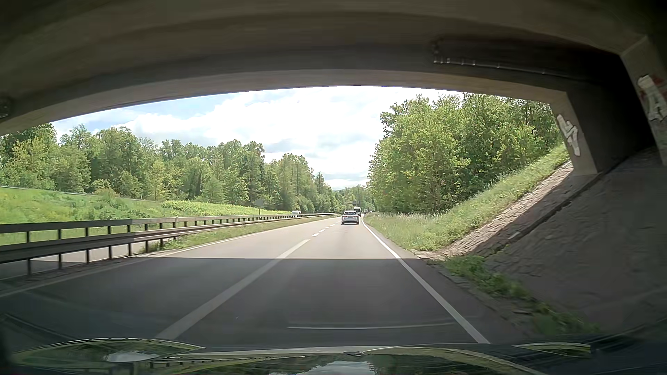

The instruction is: Follow the waypoints while adhering to traffic rules and regulations

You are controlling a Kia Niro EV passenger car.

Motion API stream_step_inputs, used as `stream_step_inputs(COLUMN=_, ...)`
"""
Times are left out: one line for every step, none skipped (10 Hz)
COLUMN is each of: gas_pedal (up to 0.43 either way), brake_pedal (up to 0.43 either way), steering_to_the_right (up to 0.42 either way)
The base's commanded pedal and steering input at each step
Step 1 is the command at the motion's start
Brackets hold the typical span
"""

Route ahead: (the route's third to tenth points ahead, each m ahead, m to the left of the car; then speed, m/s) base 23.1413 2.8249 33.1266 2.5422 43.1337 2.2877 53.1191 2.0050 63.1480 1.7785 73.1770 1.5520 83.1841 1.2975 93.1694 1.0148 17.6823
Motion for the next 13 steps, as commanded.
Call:
stream_step_inputs(gas_pedal=0.287, brake_pedal=0.000, steering_to_the_right=0.000)
stream_step_inputs(gas_pedal=0.287, brake_pedal=0.000, steering_to_the_right=0.001)
stream_step_inputs(gas_pedal=0.287, brake_pedal=0.000, steering_to_the_right=0.000)
stream_step_inputs(gas_pedal=0.280, brake_pedal=0.000, steering_to_the_right=0.001)
stream_step_inputs(gas_pedal=0.268, brake_pedal=0.000, steering_to_the_right=0.001)
stream_step_inputs(gas_pedal=0.268, brake_pedal=0.000, steering_to_the_right=0.000)
stream_step_inputs(gas_pedal=0.268, brake_pedal=0.000, steering_to_the_right=0.001)
stream_step_inputs(gas_pedal=0.268, brake_pedal=0.000, steering_to_the_right=0.001)
stream_step_inputs(gas_pedal=0.268, brake_pedal=0.000, steering_to_the_right=0.002)
stream_step_inputs(gas_pedal=0.268, brake_pedal=0.000, steering_to_the_right=0.002)
stream_step_inputs(gas_pedal=0.268, brake_pedal=0.000, steering_to_the_right=0.002)
stream_step_inputs(gas_pedal=0.268, brake_pedal=0.000, steering_to_the_right=0.002)
stream_step_inputs(gas_pedal=0.260, brake_pedal=0.000, steering_to_the_right=0.002)
